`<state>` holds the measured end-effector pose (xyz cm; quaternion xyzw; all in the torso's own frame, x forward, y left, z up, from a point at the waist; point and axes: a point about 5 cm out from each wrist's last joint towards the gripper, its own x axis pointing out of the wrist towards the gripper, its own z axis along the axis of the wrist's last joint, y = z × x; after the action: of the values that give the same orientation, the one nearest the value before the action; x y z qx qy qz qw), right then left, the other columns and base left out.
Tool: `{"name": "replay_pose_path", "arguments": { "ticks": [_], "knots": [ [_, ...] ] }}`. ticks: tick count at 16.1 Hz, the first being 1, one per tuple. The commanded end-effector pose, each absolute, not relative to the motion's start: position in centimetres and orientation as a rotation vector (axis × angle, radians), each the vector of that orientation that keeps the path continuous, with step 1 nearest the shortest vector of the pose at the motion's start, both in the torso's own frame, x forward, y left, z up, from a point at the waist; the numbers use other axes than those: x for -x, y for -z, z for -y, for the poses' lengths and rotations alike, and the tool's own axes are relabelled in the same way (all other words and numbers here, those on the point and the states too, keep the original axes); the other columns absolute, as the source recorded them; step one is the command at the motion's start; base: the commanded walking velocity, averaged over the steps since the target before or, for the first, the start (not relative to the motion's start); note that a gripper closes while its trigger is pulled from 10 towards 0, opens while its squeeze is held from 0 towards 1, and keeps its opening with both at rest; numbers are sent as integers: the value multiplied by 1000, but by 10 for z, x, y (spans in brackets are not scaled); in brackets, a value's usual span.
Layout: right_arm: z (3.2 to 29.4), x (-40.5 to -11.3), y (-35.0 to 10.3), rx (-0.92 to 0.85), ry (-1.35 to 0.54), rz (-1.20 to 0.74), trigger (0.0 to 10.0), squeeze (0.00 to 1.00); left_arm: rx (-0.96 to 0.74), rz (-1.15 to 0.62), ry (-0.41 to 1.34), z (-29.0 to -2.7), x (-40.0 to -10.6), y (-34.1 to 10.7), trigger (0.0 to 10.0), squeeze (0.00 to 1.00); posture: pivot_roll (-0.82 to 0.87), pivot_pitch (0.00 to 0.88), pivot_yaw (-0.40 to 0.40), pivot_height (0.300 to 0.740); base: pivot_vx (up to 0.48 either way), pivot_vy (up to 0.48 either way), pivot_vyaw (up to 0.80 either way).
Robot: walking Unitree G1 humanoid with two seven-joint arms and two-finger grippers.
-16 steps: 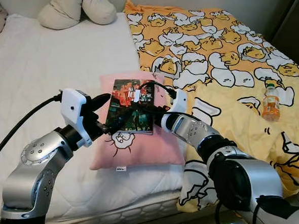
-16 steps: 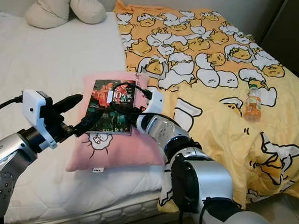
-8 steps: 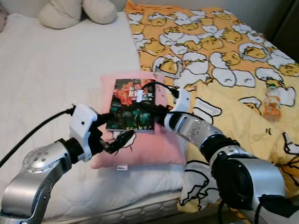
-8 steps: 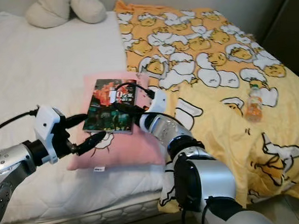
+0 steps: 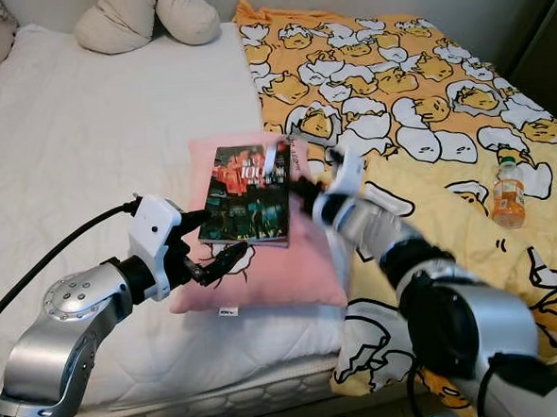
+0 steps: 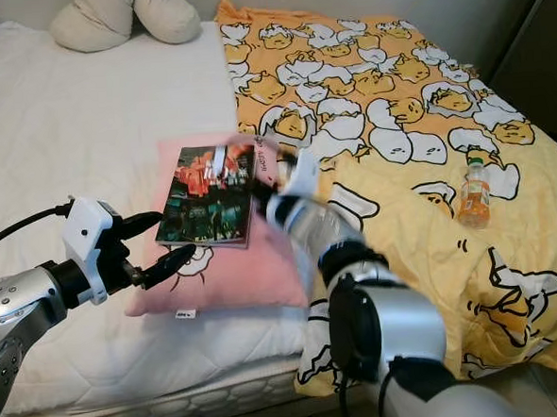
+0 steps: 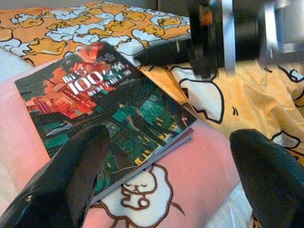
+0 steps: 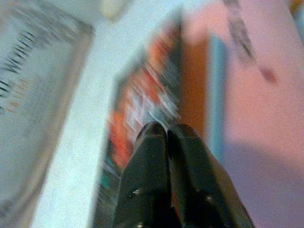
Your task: Clean up the room
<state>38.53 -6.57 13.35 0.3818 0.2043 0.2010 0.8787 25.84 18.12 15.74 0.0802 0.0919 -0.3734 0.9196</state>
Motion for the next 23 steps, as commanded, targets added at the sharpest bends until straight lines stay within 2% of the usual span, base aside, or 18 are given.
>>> {"name": "replay_pose_path", "arguments": {
  "ticks": [1,3,5,6,7,10,14,17,20,23],
  "knots": [
    [70,-394,-156,-808,-445,-345,0,0,-181,-185,776,-180,-259,-158,10000,0,99,15,-83,732,0,0,0],
    [69,-396,-164,-775,-473,-308,0,0,-180,-185,776,-179,-259,-158,10000,0,99,15,-83,732,0,0,0],
    [73,-398,-163,-641,-453,-276,0,0,-179,-183,776,-178,-260,-158,10000,0,97,20,-85,732,0,0,0],
    [77,-396,-157,-607,-429,-287,10000,867,-180,-184,778,-178,-260,-157,10000,0,99,26,-84,732,0,0,0],
    [77,-394,-152,-627,-428,-306,10000,1000,-179,-185,781,-177,-259,-157,10000,0,99,26,-84,732,0,0,0],
    [72,-386,-134,-772,-405,-396,10000,1000,-180,-189,788,-178,-259,-157,10000,0,100,31,-81,732,0,0,0],
    [80,-386,-128,-894,-341,-426,10000,1000,-177,-199,809,-175,-257,-155,10000,0,97,32,-80,732,0,0,0],
    [79,-382,-122,-864,-341,-490,10000,1000,-174,-200,820,-172,-258,-155,10000,0,95,29,-82,732,0,0,0],
    [78,-373,-104,-760,-303,-619,10000,1000,-174,-200,825,-171,-258,-155,10000,0,96,30,-83,732,0,0,0],
    [80,-371,-98,-728,-288,-646,10000,1000,-173,-201,821,-172,-257,-154,10000,0,98,30,-86,732,0,0,0]
  ]
}}
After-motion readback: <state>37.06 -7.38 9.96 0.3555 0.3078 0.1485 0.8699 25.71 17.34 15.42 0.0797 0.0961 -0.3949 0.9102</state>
